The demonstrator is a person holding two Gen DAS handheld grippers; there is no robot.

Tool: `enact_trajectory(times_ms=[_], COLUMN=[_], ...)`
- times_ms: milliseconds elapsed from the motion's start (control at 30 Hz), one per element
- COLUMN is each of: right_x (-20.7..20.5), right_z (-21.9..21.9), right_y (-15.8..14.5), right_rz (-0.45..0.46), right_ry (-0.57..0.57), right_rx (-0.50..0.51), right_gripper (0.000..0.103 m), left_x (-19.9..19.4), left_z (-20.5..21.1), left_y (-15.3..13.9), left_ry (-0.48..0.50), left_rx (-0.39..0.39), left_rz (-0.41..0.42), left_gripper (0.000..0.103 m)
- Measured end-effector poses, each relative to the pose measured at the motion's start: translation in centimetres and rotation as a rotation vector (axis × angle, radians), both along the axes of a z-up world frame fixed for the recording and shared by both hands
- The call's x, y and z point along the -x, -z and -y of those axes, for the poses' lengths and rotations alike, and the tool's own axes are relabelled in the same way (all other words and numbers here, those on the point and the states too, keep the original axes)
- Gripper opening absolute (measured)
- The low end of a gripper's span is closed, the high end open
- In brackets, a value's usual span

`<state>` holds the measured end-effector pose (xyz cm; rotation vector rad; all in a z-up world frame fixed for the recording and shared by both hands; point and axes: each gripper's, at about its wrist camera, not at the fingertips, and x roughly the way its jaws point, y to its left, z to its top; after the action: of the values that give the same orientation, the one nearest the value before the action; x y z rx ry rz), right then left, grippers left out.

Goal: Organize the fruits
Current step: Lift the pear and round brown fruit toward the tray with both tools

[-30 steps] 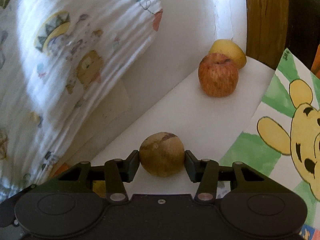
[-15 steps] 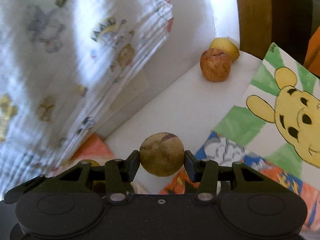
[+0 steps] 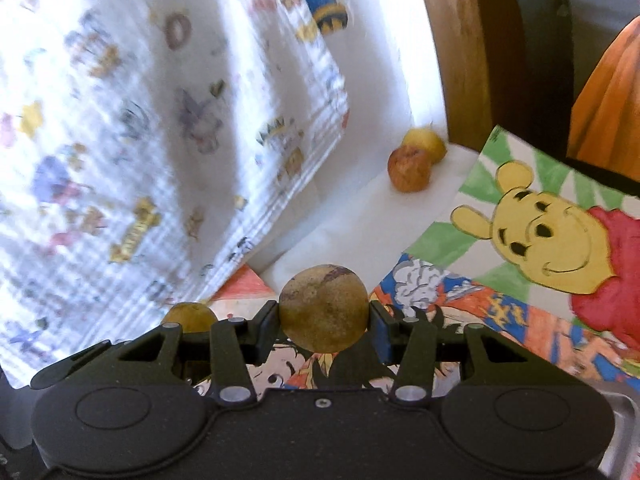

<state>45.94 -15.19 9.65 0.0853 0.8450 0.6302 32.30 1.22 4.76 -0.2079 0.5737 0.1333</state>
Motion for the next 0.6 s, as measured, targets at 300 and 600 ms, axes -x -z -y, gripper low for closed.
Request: enact_trajectory(times_ms=[300,600], right_x=[5.7,10.0], right_z=[5.7,12.2], right_y=[-2.7,-2.6], right_rz=[0.074,0.115], right_ry=[0.037,0.11], right_rx=[-0.006,0.008], right_gripper=[0.05,0.05], left_x=[3.0,5.5], left_z=[4.6,9.2], left_y=[-2.0,-1.2], left_ry=[0.066,0.143], left_rx=[0.001,0.024], left_rz=[0.05,0.062], left_gripper=[0.057,0.057])
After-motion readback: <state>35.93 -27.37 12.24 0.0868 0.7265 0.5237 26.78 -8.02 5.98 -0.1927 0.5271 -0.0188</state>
